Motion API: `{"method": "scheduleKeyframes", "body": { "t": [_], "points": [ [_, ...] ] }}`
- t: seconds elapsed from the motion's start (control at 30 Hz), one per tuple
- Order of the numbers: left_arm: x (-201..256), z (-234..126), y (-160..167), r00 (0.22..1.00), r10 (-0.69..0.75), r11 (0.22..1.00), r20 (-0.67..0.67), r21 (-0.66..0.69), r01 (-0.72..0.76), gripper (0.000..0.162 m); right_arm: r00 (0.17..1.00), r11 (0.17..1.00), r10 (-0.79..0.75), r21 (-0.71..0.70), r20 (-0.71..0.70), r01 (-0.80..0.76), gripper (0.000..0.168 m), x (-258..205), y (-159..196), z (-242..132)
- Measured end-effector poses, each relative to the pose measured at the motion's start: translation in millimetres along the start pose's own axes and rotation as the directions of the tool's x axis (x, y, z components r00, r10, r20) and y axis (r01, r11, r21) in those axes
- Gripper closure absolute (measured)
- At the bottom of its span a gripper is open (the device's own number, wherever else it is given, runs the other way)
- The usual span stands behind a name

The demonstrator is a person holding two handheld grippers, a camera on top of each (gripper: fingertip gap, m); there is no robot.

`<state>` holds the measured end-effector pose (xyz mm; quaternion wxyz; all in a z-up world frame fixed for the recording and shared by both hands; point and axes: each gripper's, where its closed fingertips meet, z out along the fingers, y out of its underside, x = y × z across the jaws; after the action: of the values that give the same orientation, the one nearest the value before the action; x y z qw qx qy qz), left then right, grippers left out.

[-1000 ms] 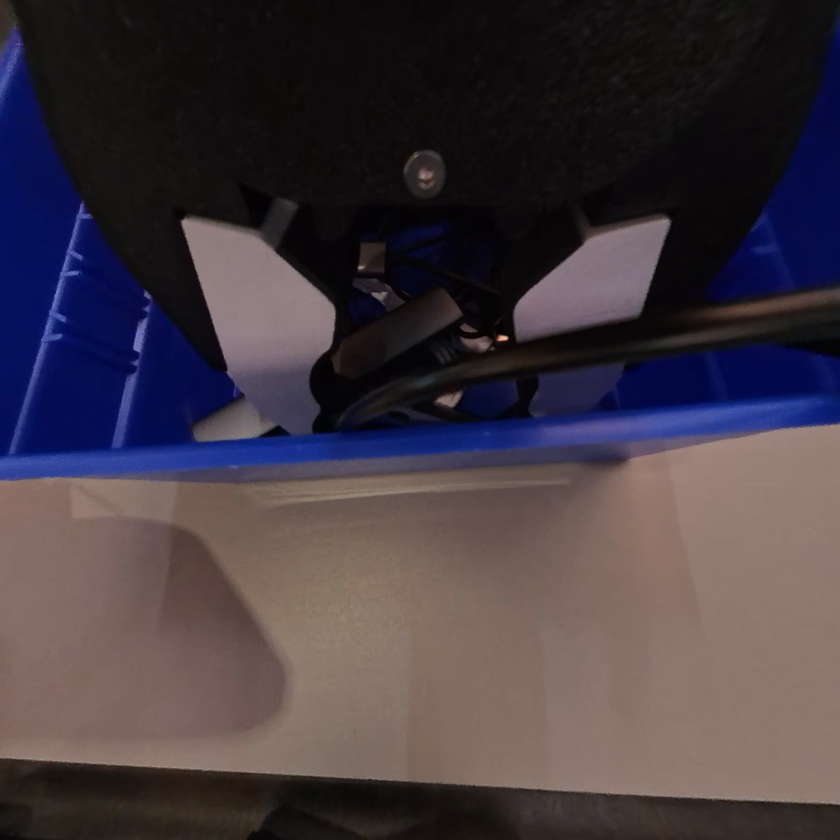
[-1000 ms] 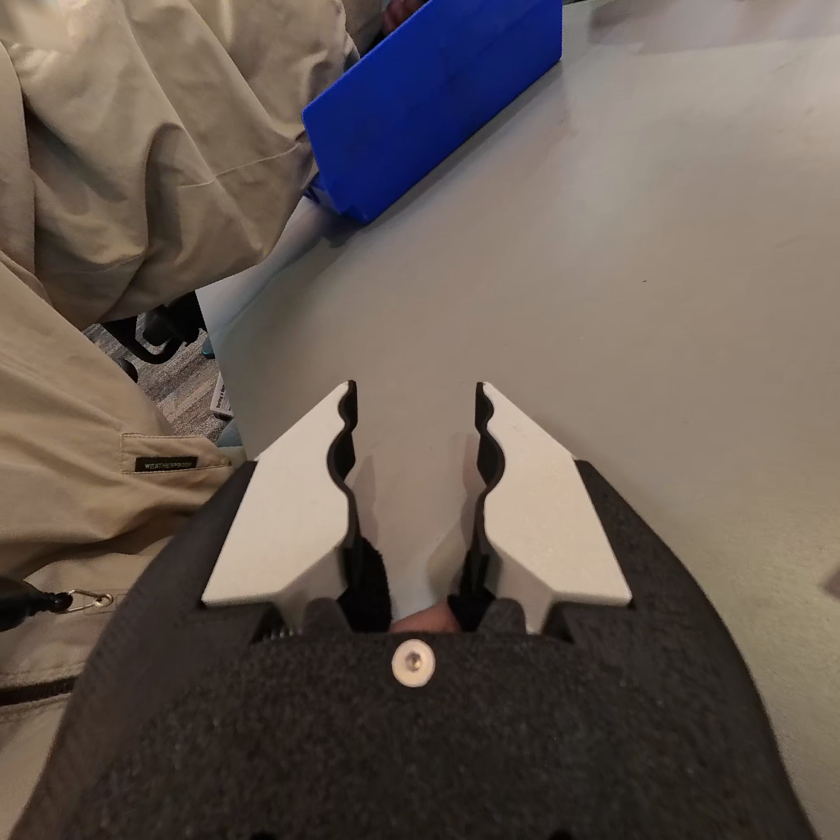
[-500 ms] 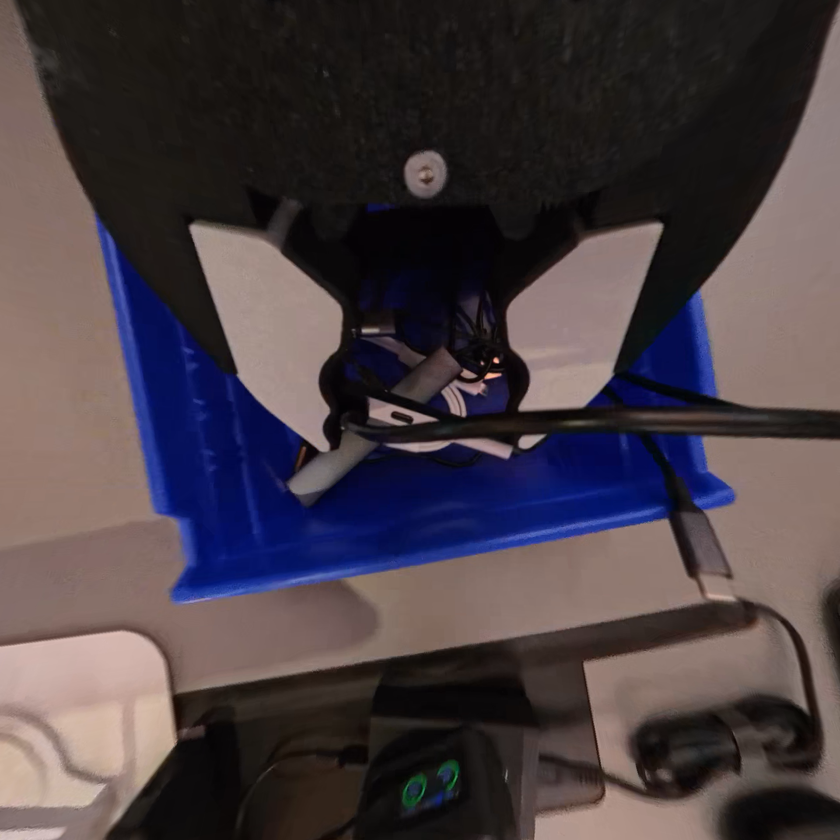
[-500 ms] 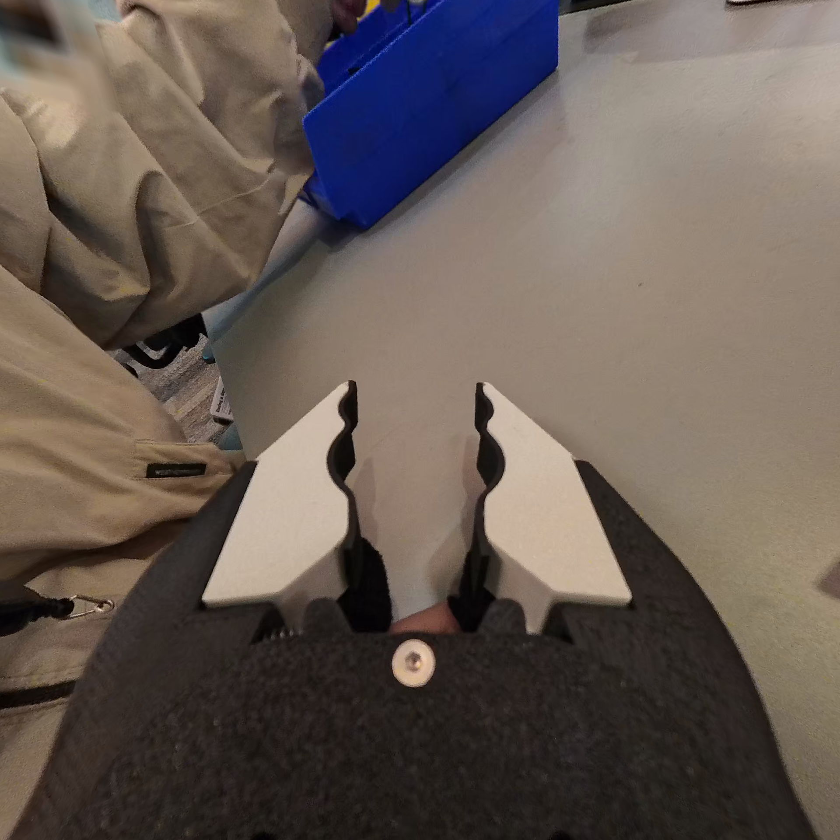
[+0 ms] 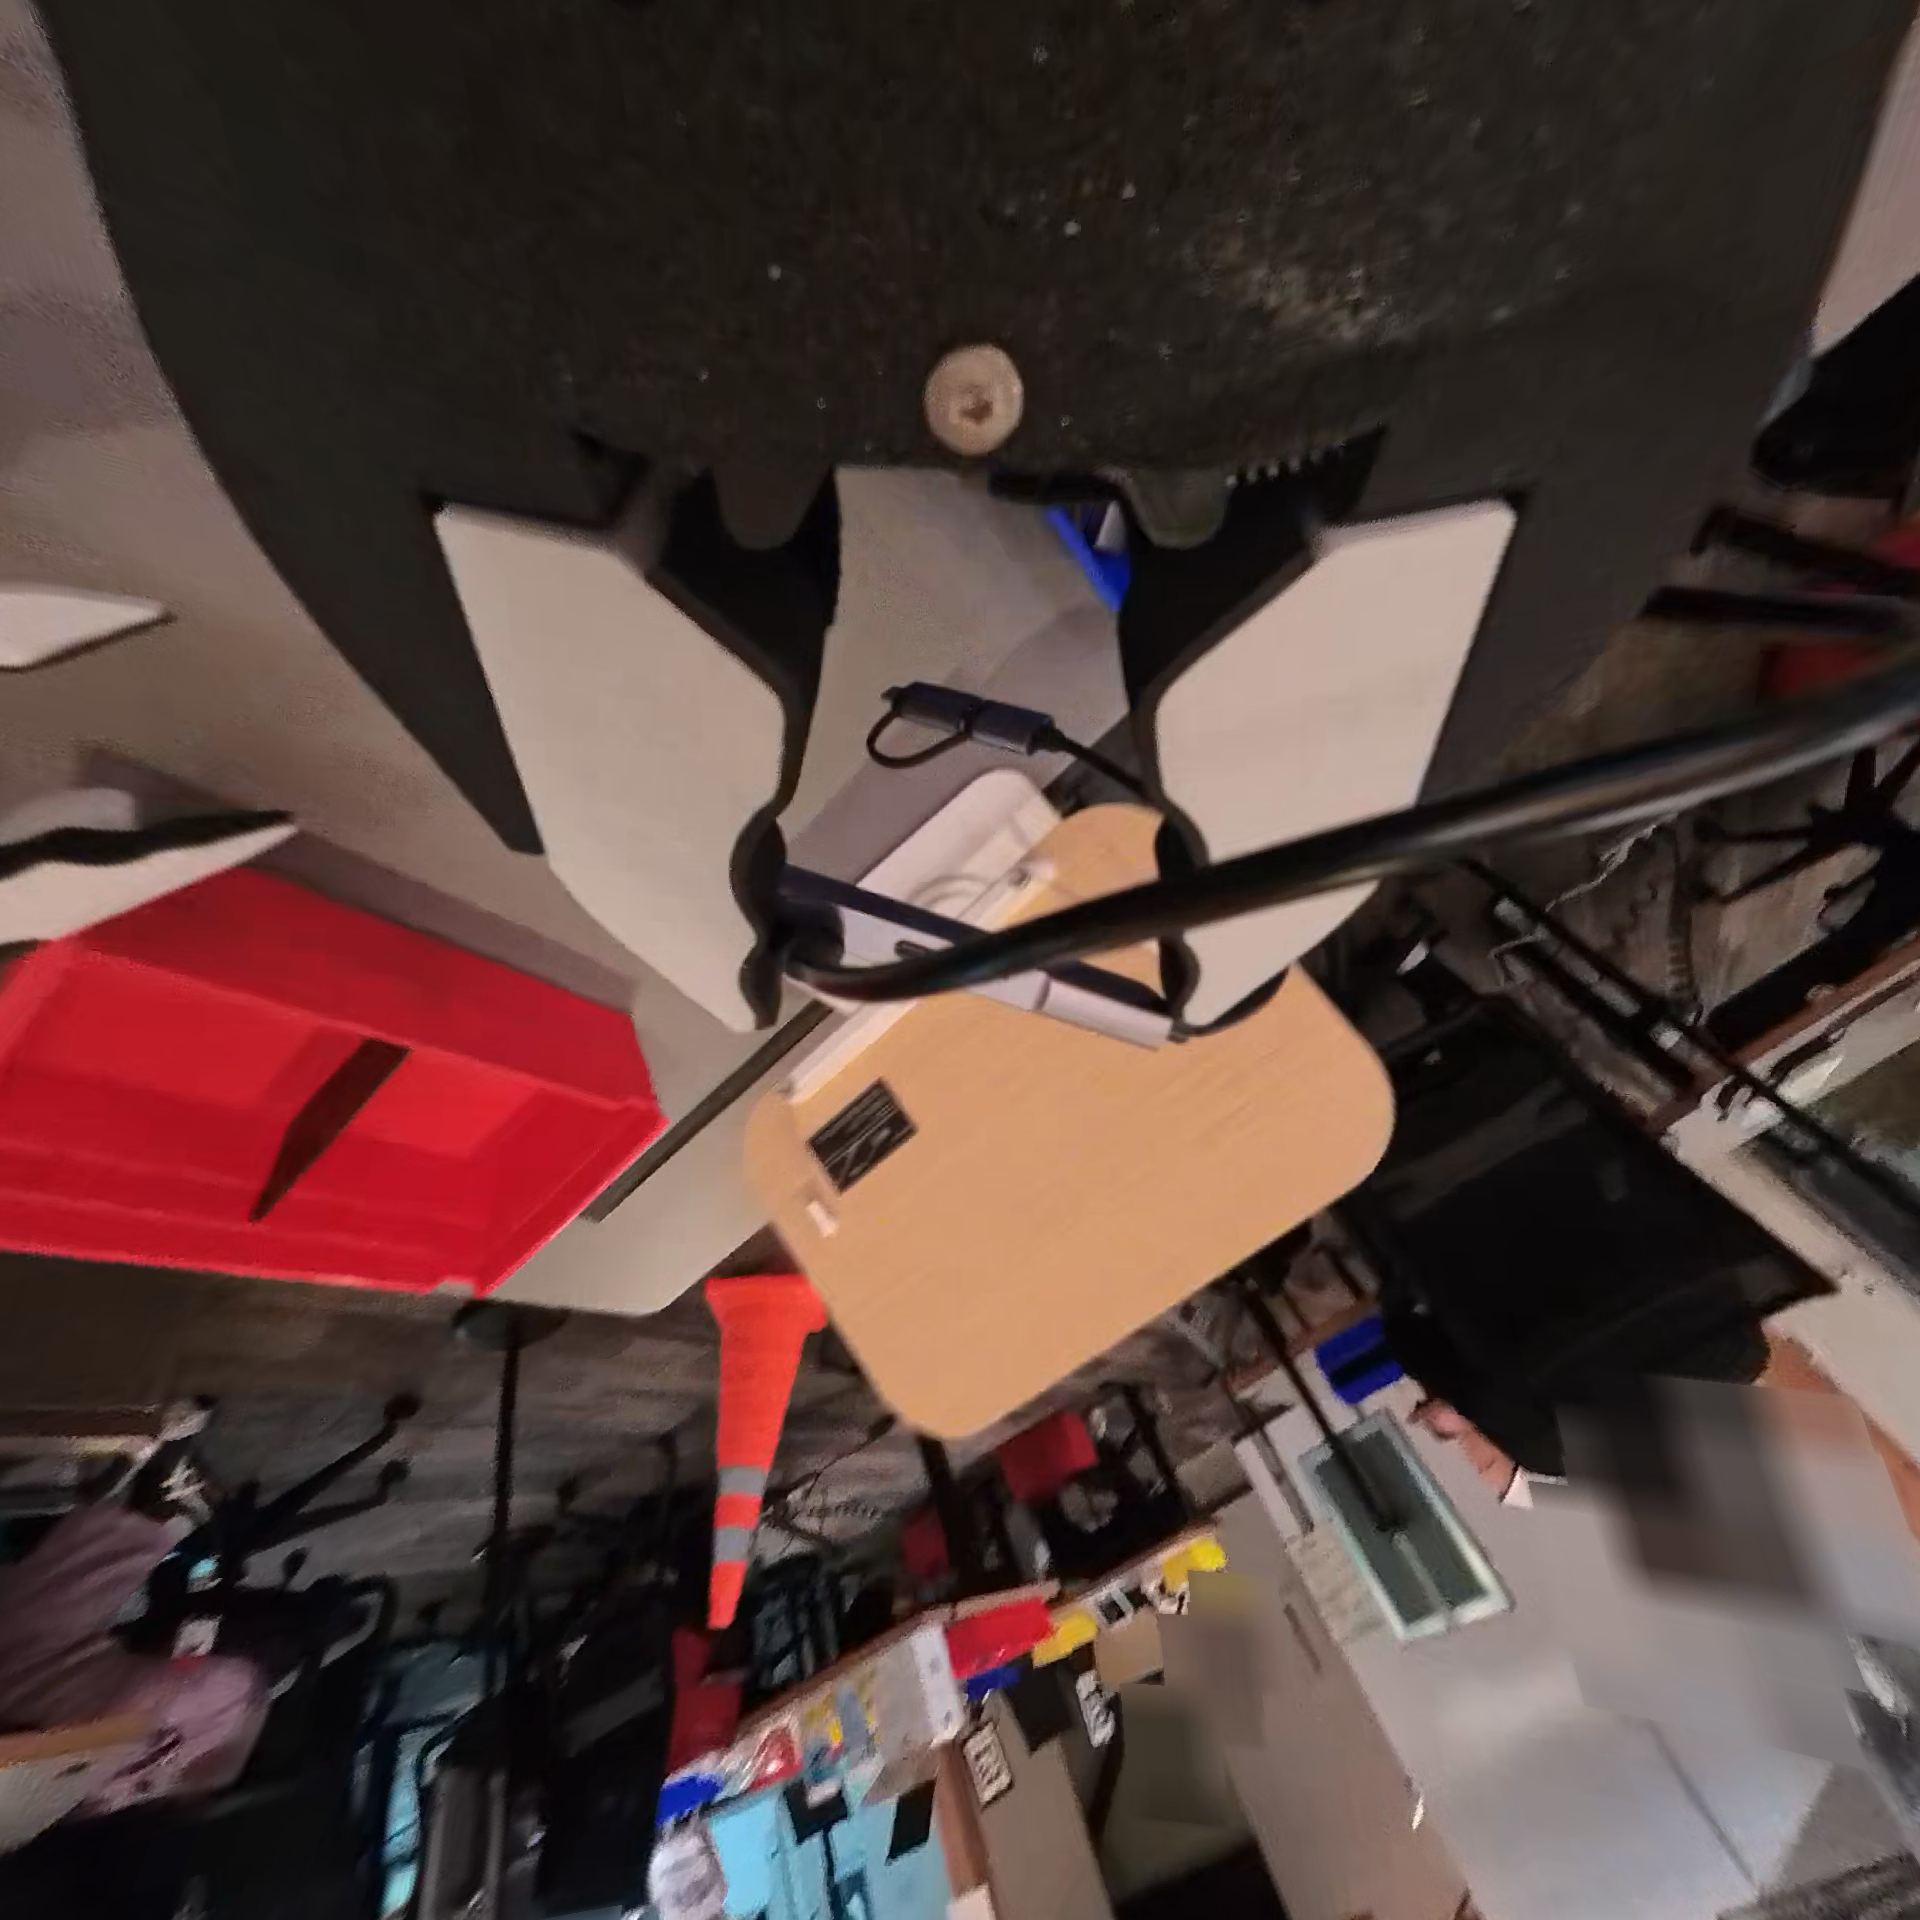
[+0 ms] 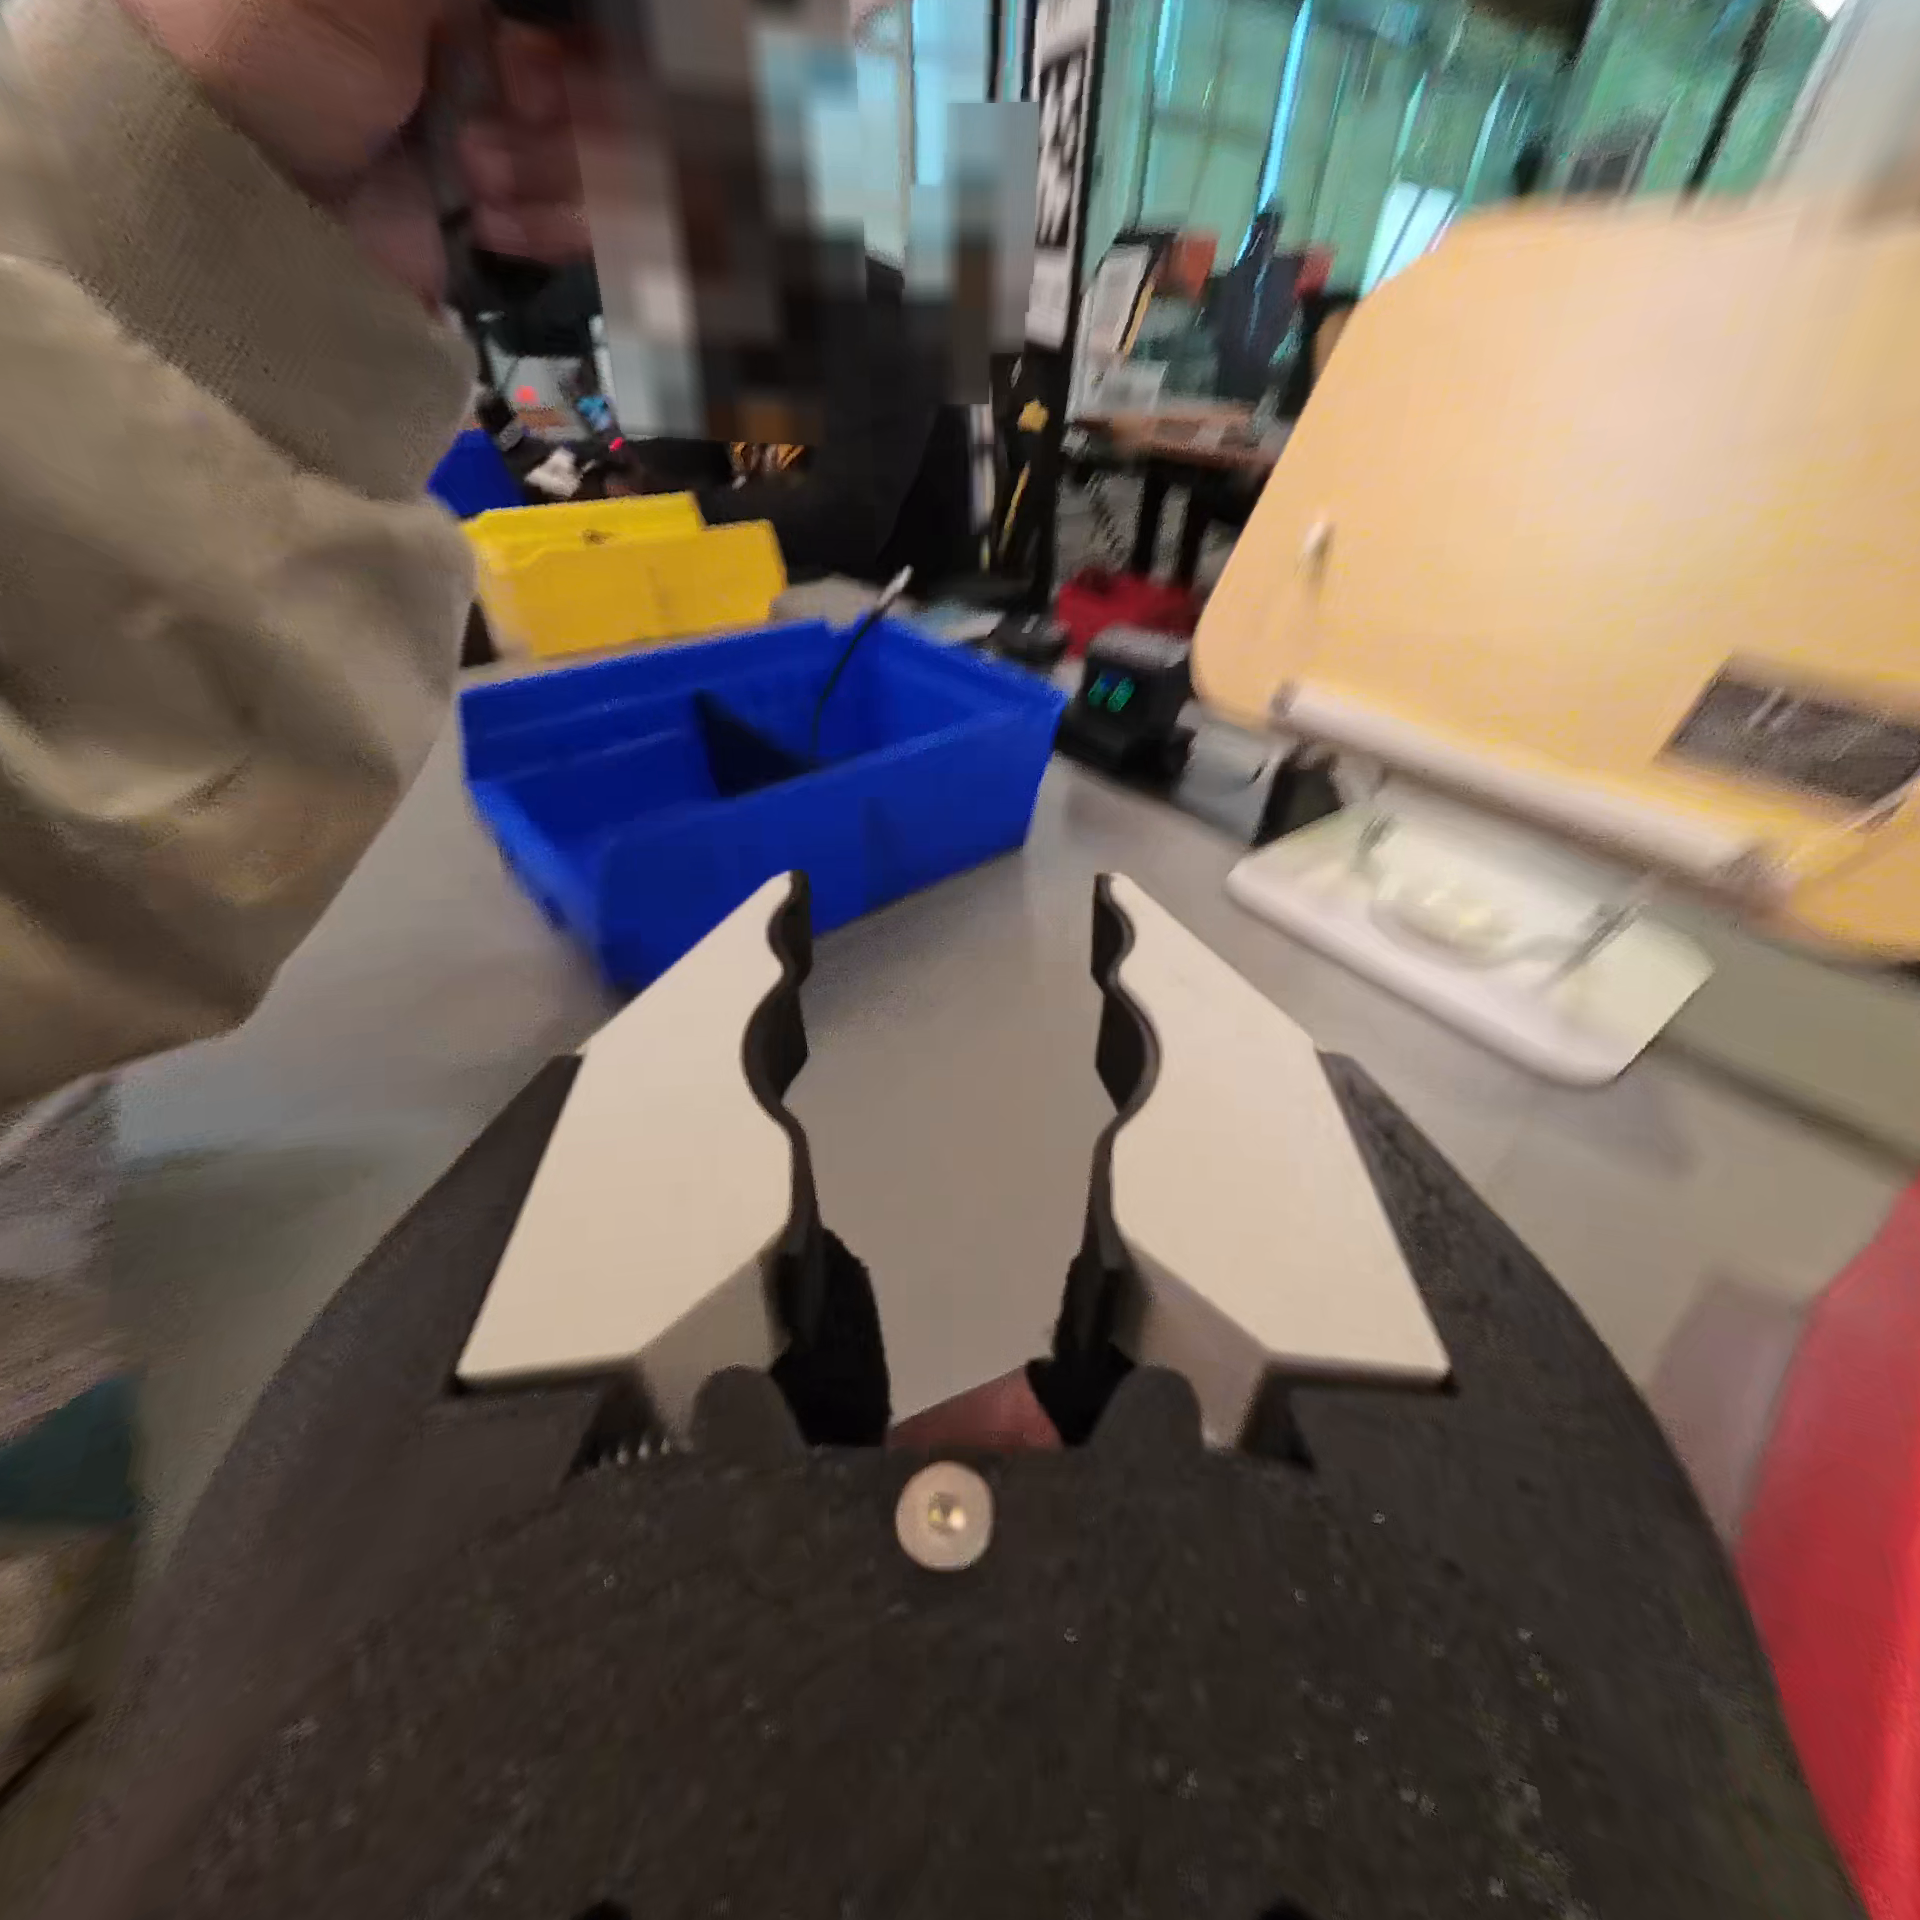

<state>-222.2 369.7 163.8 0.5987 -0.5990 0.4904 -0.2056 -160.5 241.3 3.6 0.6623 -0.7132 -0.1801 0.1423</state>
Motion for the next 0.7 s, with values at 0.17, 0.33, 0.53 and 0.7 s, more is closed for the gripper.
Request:
{"method": "scheduleKeyframes", "body": {
  "t": [0.17, 0.33, 0.53, 0.7],
  "points": [
    [76.9, 24.8, -13.7, 0.991, -0.079, 0.995, -0.110, 0.049, 0.085, 0.092, 0.943, 0.947, -0.237, 0.159, -0.234, 0.278, 0.115, 20.5, -75.5, 7.8],
    [131.2, 54.2, 21.7, 0.914, -0.339, 0.937, -0.223, 0.010, 0.350, 0.093, 0.857, 0.898, -0.374, 0.091, -0.355, 0.430, 0.125, 30.0, -63.6, 6.1],
    [175.4, 58.6, 41.2, 0.871, -0.398, 0.910, -0.288, 0.000, 0.415, 0.093, 0.826, 0.877, -0.421, 0.062, -0.376, 0.476, 0.157, 43.3, -39.6, 5.2],
    [172.1, 45.4, 72.4, 0.875, -0.411, 0.907, -0.257, -0.023, 0.420, 0.093, 0.753, 0.793, -0.571, 0.016, -0.327, 0.609, 0.161, 39.5, -12.2, 17.6]
  ]
}}
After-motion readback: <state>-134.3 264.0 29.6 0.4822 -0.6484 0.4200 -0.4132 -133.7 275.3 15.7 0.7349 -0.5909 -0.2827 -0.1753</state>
